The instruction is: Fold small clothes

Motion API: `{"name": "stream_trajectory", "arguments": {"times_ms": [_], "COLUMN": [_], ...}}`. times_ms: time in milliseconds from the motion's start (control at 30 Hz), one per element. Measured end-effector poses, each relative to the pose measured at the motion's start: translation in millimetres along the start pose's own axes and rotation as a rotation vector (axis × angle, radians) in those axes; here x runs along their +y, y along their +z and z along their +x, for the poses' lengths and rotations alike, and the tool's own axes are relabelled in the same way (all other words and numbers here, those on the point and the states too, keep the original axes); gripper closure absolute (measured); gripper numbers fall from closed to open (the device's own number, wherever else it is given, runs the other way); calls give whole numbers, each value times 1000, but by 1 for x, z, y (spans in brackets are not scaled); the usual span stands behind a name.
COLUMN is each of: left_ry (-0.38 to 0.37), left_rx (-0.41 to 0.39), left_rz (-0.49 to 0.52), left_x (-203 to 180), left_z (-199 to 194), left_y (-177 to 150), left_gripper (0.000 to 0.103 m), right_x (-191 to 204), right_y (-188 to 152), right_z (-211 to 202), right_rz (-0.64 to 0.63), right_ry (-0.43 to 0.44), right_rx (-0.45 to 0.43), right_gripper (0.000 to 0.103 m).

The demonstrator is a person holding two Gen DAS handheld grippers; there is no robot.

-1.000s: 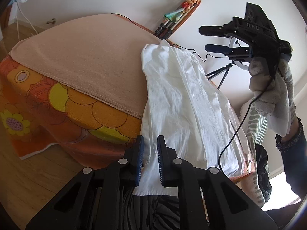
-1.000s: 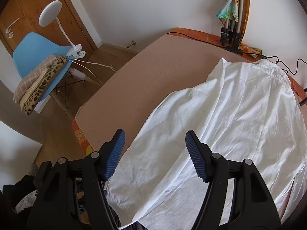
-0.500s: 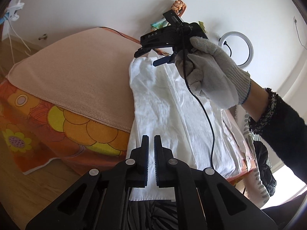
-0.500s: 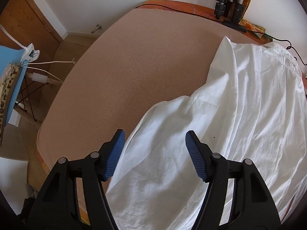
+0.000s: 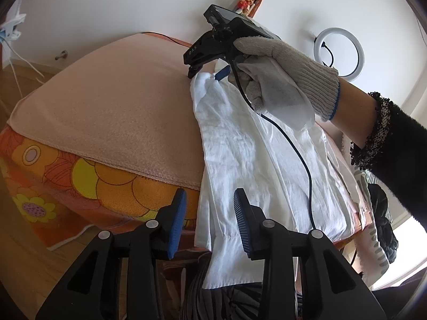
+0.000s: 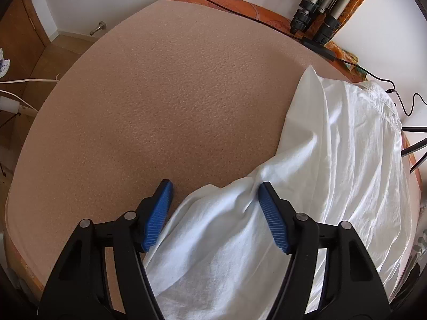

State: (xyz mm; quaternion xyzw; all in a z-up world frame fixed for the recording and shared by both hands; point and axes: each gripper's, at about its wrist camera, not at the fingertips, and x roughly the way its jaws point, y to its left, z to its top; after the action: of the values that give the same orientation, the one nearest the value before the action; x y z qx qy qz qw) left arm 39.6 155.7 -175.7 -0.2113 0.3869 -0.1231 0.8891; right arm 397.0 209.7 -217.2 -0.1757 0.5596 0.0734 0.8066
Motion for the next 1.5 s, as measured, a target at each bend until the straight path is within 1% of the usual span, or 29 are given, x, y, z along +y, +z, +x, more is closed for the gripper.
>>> {"name": "stream_trajectory", "arguments": {"times_ms": [33, 100, 133, 200, 367, 433, 567, 633, 700, 733, 767, 800, 933, 1033, 1133, 1367, 1500], "left_ry": [1, 5, 5, 5, 10, 6, -25, -31, -25, -29, -39, -35, -29, -43, -60, -109, -161], "left_rx": [4, 17, 22, 31, 44, 50, 54, 55, 62, 73, 85, 81, 47, 33, 31, 44, 80], "left_rz": [6, 12, 14, 20, 34, 34, -13, -17, -9, -7, -7, 0, 36, 50, 92, 232, 250], "left_x": [-1, -1, -1, -1, -5, -5, 2, 3, 1, 1, 0, -1, -7, -11, -24, -73, -93], "left_z": [2, 5, 7, 10, 16, 17, 17, 18, 19, 21, 22, 22, 16, 11, 7, 7, 18], "left_y": [0, 1, 0, 0, 0, 2, 5, 7, 8, 8, 7, 5, 2, 5, 6, 7, 3], "left_gripper": [68, 68, 68, 68, 68, 66, 65, 66, 69, 81, 89, 95, 99, 100, 100, 100, 100], "right_x": [-2, -8, -10, -16, -42, -52, -77, -88, -95, -99, -103, -107, -120, -129, -138, -171, -193], "right_y": [0, -1, -1, 0, -1, -2, -6, -8, -10, -11, -12, -13, -16, -20, -24, -40, -51], "right_z": [-1, -2, -3, -8, -30, -40, -57, -62, -65, -66, -67, -68, -73, -77, -81, -89, -83], "right_rz": [1, -5, -9, -10, 23, 30, 65, 81, 84, 86, 89, 95, 112, 118, 121, 156, 191], "right_ry": [-3, -3, 3, 29, 124, 153, 216, 246, 246, 252, 260, 269, 309, 312, 320, 354, 364], "right_rx": [-4, 1, 3, -1, -41, -61, -91, -97, -106, -112, -117, -122, -134, -141, -152, -169, -161], "right_gripper": [56, 78, 85, 91, 93, 94, 94, 94, 94, 94, 94, 94, 94, 94, 94, 94, 94]}}
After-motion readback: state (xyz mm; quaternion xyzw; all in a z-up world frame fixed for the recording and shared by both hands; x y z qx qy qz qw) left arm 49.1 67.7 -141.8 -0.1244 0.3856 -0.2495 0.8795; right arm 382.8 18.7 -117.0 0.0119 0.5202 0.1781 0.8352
